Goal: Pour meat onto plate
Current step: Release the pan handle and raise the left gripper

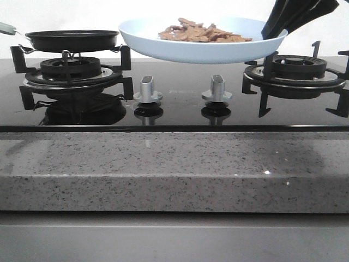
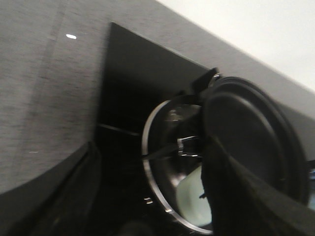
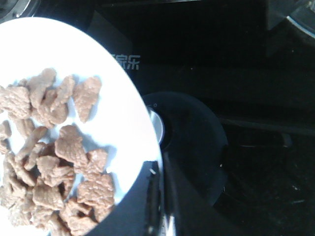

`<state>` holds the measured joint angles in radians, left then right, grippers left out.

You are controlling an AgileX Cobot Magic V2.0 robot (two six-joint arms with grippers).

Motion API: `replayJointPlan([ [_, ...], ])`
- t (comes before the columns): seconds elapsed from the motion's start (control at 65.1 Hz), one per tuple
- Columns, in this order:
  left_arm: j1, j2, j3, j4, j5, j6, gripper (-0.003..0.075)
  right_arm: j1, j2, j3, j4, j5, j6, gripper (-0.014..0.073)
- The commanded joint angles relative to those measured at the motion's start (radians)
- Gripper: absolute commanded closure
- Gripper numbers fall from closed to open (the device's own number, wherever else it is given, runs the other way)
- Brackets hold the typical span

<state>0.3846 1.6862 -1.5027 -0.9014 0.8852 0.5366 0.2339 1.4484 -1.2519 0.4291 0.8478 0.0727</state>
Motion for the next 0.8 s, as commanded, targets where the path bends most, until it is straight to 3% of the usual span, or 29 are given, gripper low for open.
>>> replayJointPlan([
  [0.0,-0.012,-0.114,-0.049,0.067,-0.013,-0.053,0.0279,-0.005,-0.038,-0.027,0.035,-0.046,-0.003,0.0663],
  [0.169,-0.161,-0.239,-0.043,0.193,-0.020,-0.060,0.0279,-0.005,-0.038,-0.027,0.035,-0.046,-0.003,0.0663],
  [0.369,-0.439,-0.417,0.065,0.690,-0.087,-0.327,0.0280,-0.005,-0.038,-0.027,0.035,-0.046,-0.003,0.0663],
  [0.461,-0.506,-0.514,0.186,0.777,-0.134,-0.392,0.0280,-0.005,-0.038,-0.027,0.035,-0.046,-0.003,0.0663],
  [0.784,-0.488,-0.775,0.511,0.776,-0.232,-0.420,0.0280,-0.005,-0.038,-0.027,0.035,-0.046,-0.003,0.0663],
])
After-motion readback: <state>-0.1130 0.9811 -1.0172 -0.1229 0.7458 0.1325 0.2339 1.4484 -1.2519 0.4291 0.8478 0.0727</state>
